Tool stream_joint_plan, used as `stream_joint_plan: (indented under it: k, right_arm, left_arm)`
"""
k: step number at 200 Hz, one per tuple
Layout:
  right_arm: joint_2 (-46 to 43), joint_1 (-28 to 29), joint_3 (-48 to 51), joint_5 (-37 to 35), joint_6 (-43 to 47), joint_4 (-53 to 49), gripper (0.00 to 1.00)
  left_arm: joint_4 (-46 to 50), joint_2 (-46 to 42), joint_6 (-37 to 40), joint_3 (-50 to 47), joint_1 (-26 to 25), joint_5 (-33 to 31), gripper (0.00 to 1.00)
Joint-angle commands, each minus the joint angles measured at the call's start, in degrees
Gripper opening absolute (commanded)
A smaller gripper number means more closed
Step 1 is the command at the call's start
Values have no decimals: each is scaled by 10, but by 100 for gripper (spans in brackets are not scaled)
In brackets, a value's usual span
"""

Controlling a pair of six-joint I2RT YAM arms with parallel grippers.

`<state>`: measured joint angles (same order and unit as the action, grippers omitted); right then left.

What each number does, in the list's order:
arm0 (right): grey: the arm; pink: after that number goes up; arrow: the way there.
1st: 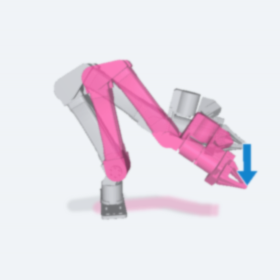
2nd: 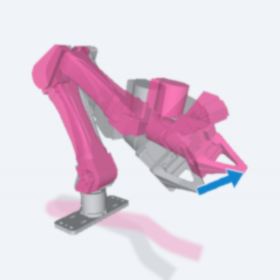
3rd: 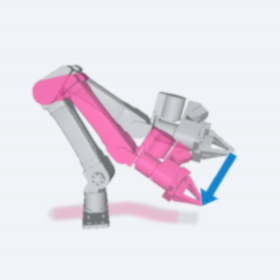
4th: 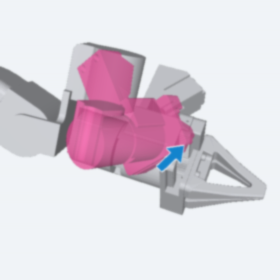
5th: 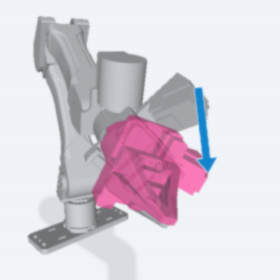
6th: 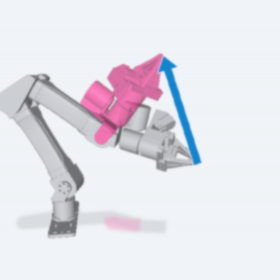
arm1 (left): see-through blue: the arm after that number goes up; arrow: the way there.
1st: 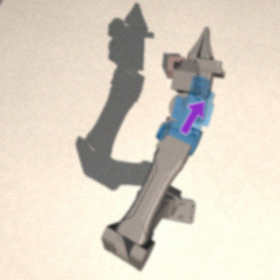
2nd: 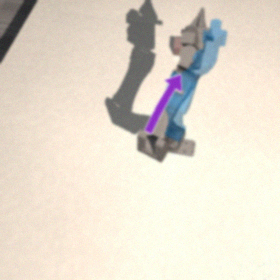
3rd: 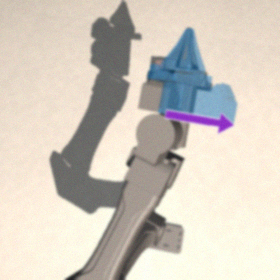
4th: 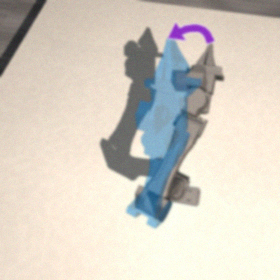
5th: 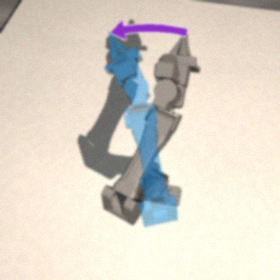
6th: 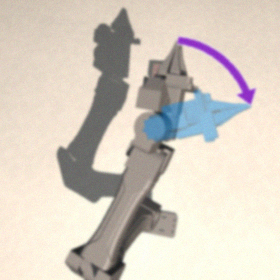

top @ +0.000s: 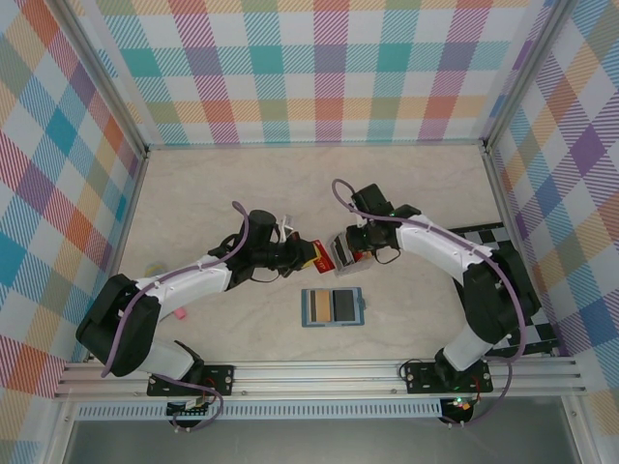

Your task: Put the credit cards into the card holder

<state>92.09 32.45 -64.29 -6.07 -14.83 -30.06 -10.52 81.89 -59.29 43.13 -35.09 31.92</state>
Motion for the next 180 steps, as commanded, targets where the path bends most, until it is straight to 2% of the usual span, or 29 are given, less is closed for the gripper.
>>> stream_joint_plan:
  k: [1, 31, 48, 65, 77, 102, 124, 146, 180]
  right_arm:
    - [-50, 3, 9, -6, -22, -27, 29]
    - [-125, -9, 26, 81, -68, -33, 31]
    - [-159, -45, 45, 204, -90, -11, 32]
    - [-176, -73, 58, 333, -104, 13, 36]
    - [-178, -81, 60, 390, -111, 20, 39]
    - [-167, -94, 64, 456, -117, 30, 44]
    - [-154, -110, 70, 470, -128, 41, 45]
    - [-140, -124, 80, 541, -146, 80, 44]
    - [-140, -129, 85, 588, -164, 114, 41]
  left_arm:
    - [-19, -18, 4, -8, 5, 20, 1]
    - [-43, -19, 16, -4, 5, 46, 0]
    - [-60, -20, 22, -1, 5, 60, 0]
    - [-82, -17, 24, 4, 5, 71, 0]
    - [-99, -9, 20, 10, 5, 83, 0]
    - [-121, 3, 14, 30, 5, 97, 0]
    - [-141, 10, 5, 43, 5, 112, 1]
    - [-152, 11, -2, 48, 5, 118, 2]
    - [-172, 17, -15, 50, 5, 125, 3]
